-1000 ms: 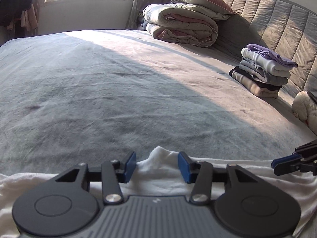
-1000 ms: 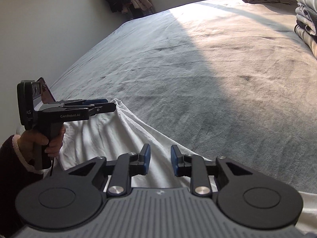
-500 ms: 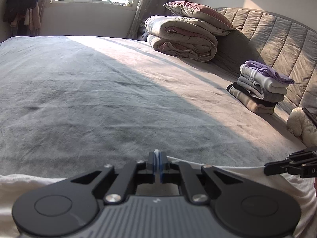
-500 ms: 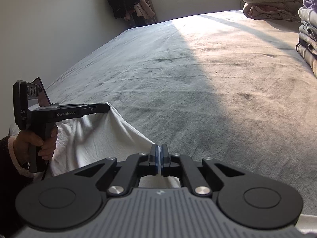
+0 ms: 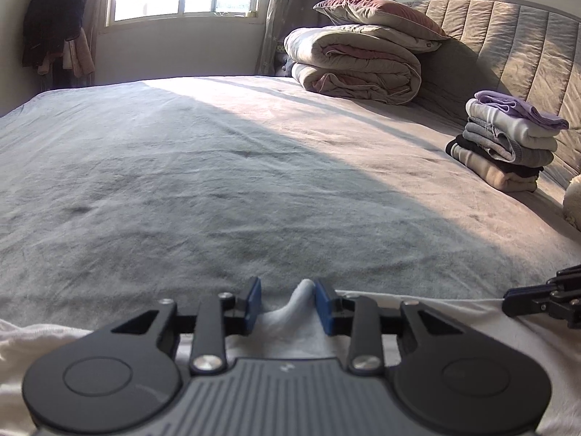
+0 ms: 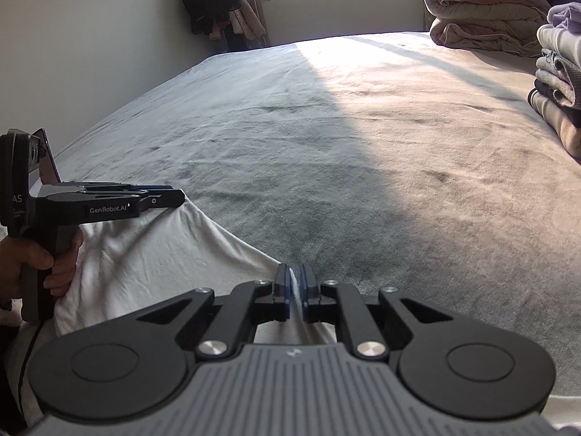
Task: Fold clothes
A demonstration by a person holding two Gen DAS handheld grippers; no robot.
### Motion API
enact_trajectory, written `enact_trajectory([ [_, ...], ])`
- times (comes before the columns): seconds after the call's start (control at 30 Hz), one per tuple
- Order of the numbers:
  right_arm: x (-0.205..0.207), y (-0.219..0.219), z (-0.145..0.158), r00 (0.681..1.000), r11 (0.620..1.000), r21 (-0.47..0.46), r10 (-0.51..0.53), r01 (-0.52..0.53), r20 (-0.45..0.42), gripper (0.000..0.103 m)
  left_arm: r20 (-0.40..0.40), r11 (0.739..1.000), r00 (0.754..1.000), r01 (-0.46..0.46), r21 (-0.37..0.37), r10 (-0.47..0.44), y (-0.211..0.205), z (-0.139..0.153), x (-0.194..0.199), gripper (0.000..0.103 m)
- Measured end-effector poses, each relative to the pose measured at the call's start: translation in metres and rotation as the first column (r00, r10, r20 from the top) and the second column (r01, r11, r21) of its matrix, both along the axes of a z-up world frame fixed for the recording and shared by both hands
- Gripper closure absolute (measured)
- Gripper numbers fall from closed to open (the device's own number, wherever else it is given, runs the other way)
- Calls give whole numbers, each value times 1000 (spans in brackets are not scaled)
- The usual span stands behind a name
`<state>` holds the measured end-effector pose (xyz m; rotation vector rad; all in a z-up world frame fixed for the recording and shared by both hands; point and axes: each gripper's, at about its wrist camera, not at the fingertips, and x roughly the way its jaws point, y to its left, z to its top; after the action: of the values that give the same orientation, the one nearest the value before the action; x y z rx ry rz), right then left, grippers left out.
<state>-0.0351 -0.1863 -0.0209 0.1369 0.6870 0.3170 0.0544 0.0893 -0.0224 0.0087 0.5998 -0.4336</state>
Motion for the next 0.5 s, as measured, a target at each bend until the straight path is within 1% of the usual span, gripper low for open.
enact_trajectory([
  [0.13, -6, 4, 8, 999, 1000, -25, 7, -7, 34, 89, 13, 995, 998, -61, -78, 62, 24, 14, -8, 60],
  [0.23, -9, 10, 14, 998, 999, -37, 21, -19, 59, 89, 35, 990, 994, -95, -103, 99, 43, 24, -17, 60],
  [0.33, -9, 19, 17, 997, 998, -42, 40, -37, 68, 88, 46, 989, 992, -112, -92, 117, 58, 28, -24, 60],
  [0.4, -6, 24, 17, 997, 998, -36, 50, -48, 62, 87, 46, 989, 989, -134, -63, 137, 68, 25, -27, 60],
  [0.47, -3, 30, 18, 997, 998, -20, 60, -59, 55, 79, 39, 986, 986, -161, -45, 163, 80, 22, -28, 60],
  [0.5, -2, 33, 18, 996, 998, -7, 66, -66, 54, 65, 32, 984, 984, -172, -44, 173, 87, 20, -28, 61],
])
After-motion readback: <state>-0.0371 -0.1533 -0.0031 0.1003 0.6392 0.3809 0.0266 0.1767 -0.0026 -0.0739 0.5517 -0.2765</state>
